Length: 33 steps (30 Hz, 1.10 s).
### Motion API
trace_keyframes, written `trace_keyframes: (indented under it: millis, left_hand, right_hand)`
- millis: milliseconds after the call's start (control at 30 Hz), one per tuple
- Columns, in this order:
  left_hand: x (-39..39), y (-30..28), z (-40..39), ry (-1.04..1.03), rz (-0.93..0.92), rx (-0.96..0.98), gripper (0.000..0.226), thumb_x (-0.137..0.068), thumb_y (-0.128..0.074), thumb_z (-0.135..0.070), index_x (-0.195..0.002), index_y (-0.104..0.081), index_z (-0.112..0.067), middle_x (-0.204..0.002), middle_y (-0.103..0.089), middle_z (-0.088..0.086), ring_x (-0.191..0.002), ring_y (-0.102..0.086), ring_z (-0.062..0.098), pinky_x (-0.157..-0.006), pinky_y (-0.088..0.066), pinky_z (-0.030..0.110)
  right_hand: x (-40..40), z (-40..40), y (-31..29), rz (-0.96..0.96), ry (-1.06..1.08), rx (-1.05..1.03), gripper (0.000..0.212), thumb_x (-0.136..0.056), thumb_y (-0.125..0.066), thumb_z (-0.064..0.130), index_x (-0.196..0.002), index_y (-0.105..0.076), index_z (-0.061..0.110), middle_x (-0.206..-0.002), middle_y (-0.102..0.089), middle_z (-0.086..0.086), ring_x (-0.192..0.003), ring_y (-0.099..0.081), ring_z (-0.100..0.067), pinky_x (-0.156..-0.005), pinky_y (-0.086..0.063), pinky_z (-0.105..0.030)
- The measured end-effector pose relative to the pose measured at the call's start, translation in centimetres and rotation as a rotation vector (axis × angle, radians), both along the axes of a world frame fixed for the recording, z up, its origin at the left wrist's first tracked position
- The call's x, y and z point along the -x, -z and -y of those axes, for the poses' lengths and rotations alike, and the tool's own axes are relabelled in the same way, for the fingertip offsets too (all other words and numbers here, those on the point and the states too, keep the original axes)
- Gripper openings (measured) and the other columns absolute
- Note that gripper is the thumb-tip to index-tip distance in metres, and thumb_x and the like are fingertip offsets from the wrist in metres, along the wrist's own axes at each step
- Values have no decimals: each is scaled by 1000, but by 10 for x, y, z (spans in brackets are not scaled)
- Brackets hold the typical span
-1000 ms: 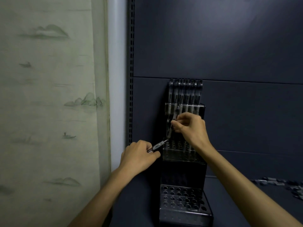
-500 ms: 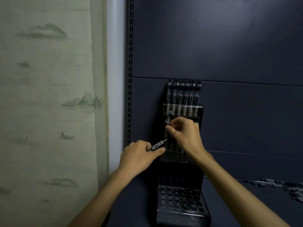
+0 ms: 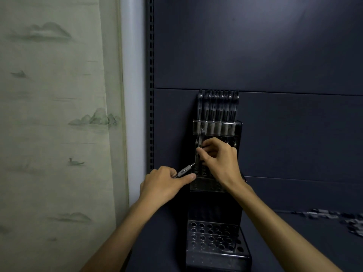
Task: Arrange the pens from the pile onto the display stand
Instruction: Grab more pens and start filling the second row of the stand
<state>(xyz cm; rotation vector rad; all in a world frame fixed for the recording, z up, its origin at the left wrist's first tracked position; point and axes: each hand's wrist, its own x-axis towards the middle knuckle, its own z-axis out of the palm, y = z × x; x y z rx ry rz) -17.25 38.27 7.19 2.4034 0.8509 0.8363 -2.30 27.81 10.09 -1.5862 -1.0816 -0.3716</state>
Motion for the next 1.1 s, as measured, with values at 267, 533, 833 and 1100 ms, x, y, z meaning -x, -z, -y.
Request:
trace_keyframes:
  millis: [267, 533, 833, 1100]
  left_hand:
    - [0, 3, -1, 6, 22, 90, 68, -70, -63, -82, -55, -37, -21, -45, -43, -11, -51, -48, 10, -56, -35, 29]
    - [-2, 6, -1, -10, 84, 156, 63, -67, -70, -79, -57, -42, -23, -50, -48, -12, -54, -51, 10, -57, -36, 28]
    - [-1, 12, 3, -17, 106, 201, 61, -68, -68, -79, -55, -45, -24, -50, -52, -11, -56, -55, 10, -57, -37, 28]
    - [-3, 17, 2, -18, 145, 213, 65, -66, -67, -82, -56, -43, -23, -46, -48, -13, -53, -51, 10, -57, -36, 28]
  right_hand:
    - [-2, 1, 4, -11, -14, -42, 13, -88, -76, 28, -99, -73, 23, -81, -73, 10, -80, -71, -2, -72, -62, -34]
    - [3, 1, 6, 75, 92, 148, 16, -85, -78, 35, -94, -77, 22, -80, -72, 14, -76, -66, 8, -68, -47, -4]
    - [4, -2, 9, 43, 142, 249, 14, -85, -76, 34, -92, -76, 21, -70, -66, 17, -72, -64, 6, -62, -44, -6]
    - [5, 1, 7, 32, 140, 238, 13, -82, -80, 35, -83, -73, 24, -60, -64, 16, -66, -64, 5, -69, -54, -17]
